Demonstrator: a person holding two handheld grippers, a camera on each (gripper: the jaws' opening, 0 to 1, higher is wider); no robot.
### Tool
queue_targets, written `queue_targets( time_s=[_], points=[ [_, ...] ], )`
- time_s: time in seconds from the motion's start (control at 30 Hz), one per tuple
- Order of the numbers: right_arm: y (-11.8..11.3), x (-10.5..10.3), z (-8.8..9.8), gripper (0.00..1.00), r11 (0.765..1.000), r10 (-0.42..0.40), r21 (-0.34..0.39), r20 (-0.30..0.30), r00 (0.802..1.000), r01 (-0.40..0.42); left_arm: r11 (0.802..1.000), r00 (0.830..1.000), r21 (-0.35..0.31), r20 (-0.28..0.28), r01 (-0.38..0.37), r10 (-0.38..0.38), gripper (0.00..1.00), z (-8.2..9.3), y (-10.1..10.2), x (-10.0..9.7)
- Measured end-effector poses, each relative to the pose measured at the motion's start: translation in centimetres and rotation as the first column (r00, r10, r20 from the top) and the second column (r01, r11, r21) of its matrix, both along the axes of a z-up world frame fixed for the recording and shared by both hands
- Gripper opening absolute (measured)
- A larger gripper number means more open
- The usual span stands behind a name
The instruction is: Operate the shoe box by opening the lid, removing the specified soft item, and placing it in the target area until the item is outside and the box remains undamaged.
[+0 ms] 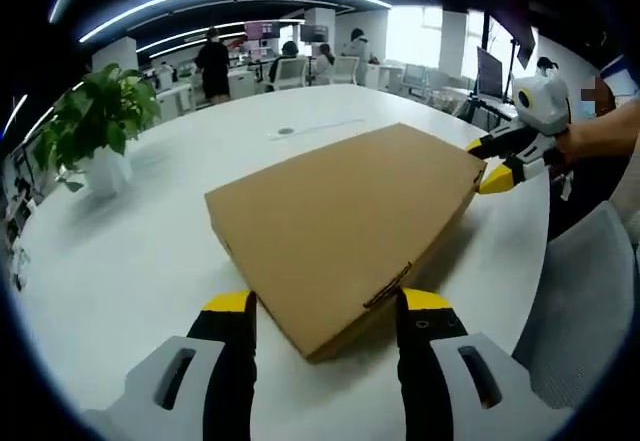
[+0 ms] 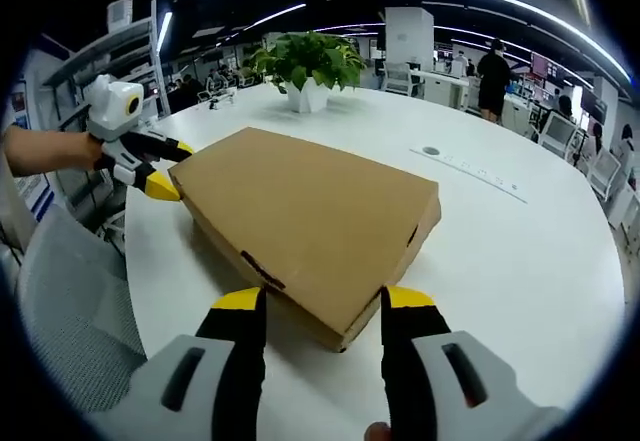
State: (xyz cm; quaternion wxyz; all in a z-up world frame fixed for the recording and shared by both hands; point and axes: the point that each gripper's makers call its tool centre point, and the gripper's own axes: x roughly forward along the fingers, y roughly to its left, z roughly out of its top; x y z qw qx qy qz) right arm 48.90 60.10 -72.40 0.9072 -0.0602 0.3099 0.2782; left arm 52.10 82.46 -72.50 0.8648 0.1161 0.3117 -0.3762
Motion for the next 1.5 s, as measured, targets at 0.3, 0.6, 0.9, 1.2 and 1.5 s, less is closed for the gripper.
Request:
queue_targets(
  time_s=[0.3,0.6,0.9,1.2,1.5],
  points=[
    [1.1,-0.5,0.0,0.41,1.0,-0.012,0.007,-0.003,1.0,0.012,1.0,1.0,0.009,-0.011,0.023,-0.023,0.56,-0.1,1.1,0.0],
    [2.2,-1.0,0.1,0.41,1.0,-0.017,0.023,-0.005,1.0,0.018,0.999,0.999,0.017,-0.02,0.043,-0.042,0.56,-0.1,2.4,0.1],
    [3.5,-1.2,0.2,0.41,0.999,-0.021,0.038,-0.002,1.0,0.022,0.998,0.998,0.02,-0.028,0.051,-0.051,0.55,0.5,3.1,-0.9],
    [4.3,-1.3,0.2,0.4,0.999,-0.019,0.046,0.003,1.0,0.019,0.998,0.998,0.017,-0.027,0.054,-0.053,0.55,0.7,3.8,-1.1],
    [5.1,-1.6,0.2,0.4,0.998,-0.014,0.053,0.012,1.0,0.013,0.998,0.998,0.014,-0.025,0.066,-0.065,0.55,0.8,4.5,-1.0]
  ],
)
